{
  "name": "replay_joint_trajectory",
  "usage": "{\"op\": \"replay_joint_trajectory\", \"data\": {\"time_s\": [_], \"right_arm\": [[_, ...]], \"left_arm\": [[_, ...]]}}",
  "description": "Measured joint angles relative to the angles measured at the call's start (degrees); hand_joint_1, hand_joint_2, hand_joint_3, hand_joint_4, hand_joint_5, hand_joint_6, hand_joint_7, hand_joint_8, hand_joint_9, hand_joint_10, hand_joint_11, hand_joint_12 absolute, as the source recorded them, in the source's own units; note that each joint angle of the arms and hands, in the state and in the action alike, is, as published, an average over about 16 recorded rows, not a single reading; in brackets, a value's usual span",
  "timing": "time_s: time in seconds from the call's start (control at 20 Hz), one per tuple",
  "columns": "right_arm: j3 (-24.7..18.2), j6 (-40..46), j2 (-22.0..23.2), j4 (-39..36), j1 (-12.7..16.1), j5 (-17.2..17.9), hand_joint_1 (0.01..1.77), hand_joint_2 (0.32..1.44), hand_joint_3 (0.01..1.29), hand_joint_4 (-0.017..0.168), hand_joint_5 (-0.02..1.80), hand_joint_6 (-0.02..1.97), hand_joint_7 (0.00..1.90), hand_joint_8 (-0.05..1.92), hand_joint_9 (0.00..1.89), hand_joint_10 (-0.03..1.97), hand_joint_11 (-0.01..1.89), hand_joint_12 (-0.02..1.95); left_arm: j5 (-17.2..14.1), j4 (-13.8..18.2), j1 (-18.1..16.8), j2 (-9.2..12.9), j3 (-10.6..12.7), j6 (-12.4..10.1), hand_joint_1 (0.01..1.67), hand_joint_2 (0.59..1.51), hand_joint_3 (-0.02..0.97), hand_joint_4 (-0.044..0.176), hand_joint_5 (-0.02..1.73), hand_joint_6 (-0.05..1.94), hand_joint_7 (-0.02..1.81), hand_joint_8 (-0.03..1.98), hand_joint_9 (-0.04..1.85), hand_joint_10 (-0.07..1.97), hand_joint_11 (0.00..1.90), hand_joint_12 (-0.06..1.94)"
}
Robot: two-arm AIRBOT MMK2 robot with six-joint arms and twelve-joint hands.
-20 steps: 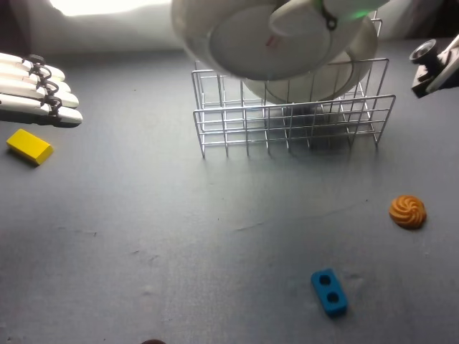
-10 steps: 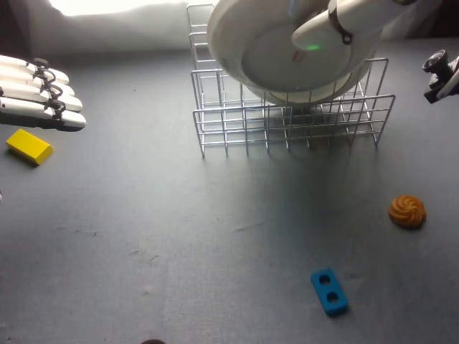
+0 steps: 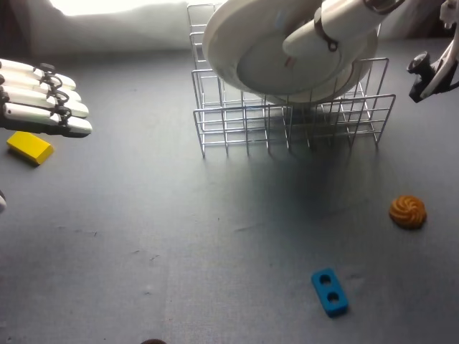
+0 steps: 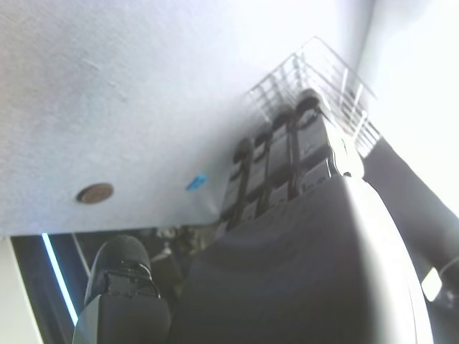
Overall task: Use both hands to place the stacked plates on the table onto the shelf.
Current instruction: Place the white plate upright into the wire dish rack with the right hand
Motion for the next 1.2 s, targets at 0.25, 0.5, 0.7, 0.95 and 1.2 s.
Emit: {"op": "replay_joint_trajectory", "data": {"time_s": [0.25, 0.5, 0.7, 0.95, 1.2], "right_arm": [[1.2, 0.0, -1.5, -0.6, -1.9, 1.2, 1.22, 0.99, 0.01, -0.008, 0.98, 0.79, 1.09, 0.93, 1.09, 0.85, 0.88, 1.32], [2.1, 0.0, -2.7, -0.7, -3.7, 2.5, 1.22, 1.0, 0.01, -0.008, 0.97, 0.81, 1.09, 0.94, 1.09, 0.82, 0.88, 1.3], [2.7, 0.0, -3.6, -0.7, -4.9, 3.7, 1.23, 1.01, 0.01, -0.009, 0.97, 0.82, 1.09, 0.96, 1.08, 0.81, 0.87, 1.3], [3.4, 0.0, -4.6, -0.7, -6.2, 5.1, 1.23, 1.02, 0.01, -0.009, 0.96, 0.84, 1.08, 0.95, 1.08, 0.78, 0.87, 1.27], [3.8, 0.0, -5.1, -0.6, -7.4, 6.4, 1.19, 1.05, 0.01, -0.009, 0.93, 0.81, 1.08, 0.71, 1.09, 0.64, 0.86, 1.2]], "left_arm": [[0.0, 0.2, 0.0, 0.0, -0.5, 0.1, 0.02, 1.093, 0.021, 0.0, 0.02, 0.02, 0.02, -0.01, 0.02, 0.01, 0.02, -0.01], [0.0, 0.4, 0.0, 0.1, -0.8, 0.2, 0.02, 1.094, 0.021, 0.001, 0.02, 0.02, 0.02, -0.01, 0.02, 0.01, 0.02, -0.01], [0.0, 0.4, 0.0, 0.1, -0.9, 0.2, 0.02, 1.093, 0.021, 0.001, 0.02, 0.02, 0.02, -0.01, 0.02, 0.01, 0.02, -0.01], [0.0, 0.5, 0.0, 0.1, -1.1, 0.2, 0.02, 1.093, 0.02, 0.001, 0.02, 0.02, 0.02, -0.01, 0.02, 0.01, 0.02, -0.01], [0.0, 0.5, 0.0, 0.1, -1.2, 0.3, 0.02, 1.093, 0.021, 0.001, 0.02, 0.02, 0.02, -0.01, 0.02, 0.01, 0.02, -0.01]]}}
